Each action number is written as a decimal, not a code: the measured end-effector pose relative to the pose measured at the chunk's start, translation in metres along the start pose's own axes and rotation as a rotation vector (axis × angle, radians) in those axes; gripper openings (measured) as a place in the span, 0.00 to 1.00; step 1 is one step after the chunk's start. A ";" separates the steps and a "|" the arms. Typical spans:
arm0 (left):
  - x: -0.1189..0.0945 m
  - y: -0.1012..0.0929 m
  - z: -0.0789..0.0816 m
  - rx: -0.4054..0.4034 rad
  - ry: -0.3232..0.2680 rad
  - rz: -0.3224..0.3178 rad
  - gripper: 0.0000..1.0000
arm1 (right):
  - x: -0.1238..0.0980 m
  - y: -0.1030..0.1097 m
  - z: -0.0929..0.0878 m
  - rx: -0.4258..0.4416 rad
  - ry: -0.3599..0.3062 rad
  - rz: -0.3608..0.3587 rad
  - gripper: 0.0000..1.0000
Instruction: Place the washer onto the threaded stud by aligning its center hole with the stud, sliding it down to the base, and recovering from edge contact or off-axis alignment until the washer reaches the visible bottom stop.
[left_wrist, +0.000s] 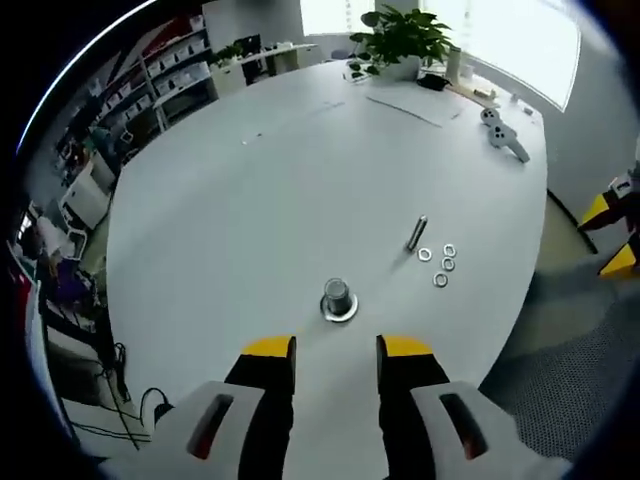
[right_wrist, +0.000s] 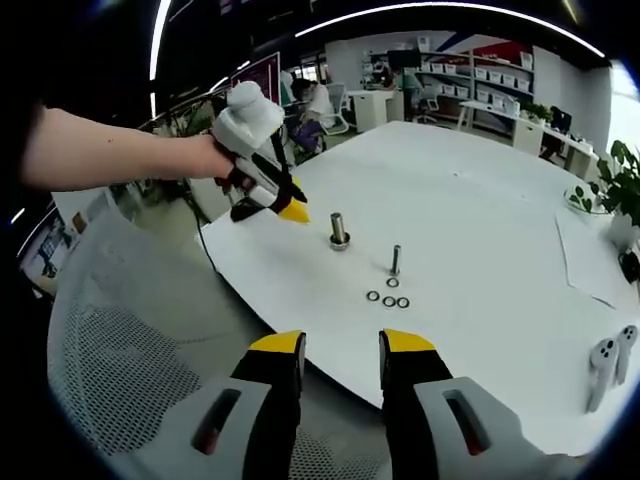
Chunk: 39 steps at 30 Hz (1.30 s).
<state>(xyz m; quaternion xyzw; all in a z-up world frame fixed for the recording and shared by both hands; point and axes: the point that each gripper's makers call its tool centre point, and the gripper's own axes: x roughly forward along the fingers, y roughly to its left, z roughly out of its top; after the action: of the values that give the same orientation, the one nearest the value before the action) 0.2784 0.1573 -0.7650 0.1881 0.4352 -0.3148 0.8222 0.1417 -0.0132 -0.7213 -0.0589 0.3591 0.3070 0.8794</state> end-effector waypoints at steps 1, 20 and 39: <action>-0.003 0.001 0.000 -0.020 -0.016 0.006 0.32 | 0.000 0.000 0.000 -0.001 0.002 0.000 0.32; -0.069 -0.001 -0.030 -0.146 -0.141 0.049 0.36 | 0.003 0.005 -0.006 -0.022 0.034 0.025 0.32; -0.118 -0.013 -0.065 -0.217 -0.186 0.109 0.37 | 0.003 0.010 -0.005 -0.033 0.033 0.041 0.32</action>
<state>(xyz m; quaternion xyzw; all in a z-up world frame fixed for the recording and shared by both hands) 0.1812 0.2278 -0.7030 0.0916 0.3778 -0.2370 0.8903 0.1341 -0.0056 -0.7260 -0.0709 0.3696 0.3298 0.8658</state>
